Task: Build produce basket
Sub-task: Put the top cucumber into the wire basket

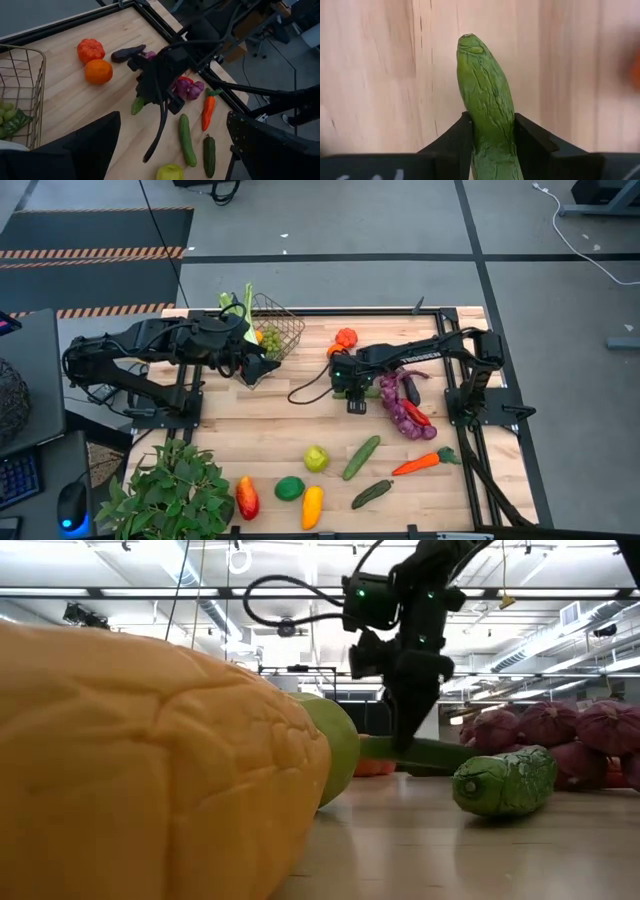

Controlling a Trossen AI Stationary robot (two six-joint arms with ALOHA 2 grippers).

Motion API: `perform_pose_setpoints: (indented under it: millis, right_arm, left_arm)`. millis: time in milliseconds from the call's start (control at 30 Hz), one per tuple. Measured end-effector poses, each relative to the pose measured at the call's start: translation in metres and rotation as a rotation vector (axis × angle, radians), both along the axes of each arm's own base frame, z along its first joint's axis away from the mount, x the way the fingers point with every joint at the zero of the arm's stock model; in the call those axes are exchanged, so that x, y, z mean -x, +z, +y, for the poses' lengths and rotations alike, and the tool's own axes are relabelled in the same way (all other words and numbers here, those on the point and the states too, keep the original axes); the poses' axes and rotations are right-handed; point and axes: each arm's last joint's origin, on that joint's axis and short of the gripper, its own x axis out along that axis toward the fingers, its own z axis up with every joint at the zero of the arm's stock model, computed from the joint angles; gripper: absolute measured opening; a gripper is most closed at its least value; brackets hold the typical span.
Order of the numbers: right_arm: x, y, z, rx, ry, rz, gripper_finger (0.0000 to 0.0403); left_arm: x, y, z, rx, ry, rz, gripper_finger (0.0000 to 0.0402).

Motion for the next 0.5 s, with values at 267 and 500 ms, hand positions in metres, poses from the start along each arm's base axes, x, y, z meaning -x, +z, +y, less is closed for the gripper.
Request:
perform_pose_setpoints:
  millis: [267, 500]
  right_arm:
    - [-0.032, 0.061, -0.014, 0.035, -0.016, -0.238, 0.0129]
    - [-0.057, 0.114, -0.051, -0.086, -0.22, -0.65, 0.0129]
  left_arm:
    - [0.0, 0.0, 0.0, 0.0, -0.001, -0.003, 0.0373]
    - [-0.001, 0.005, 0.0, 0.0, -0.002, -0.058, 0.0373]
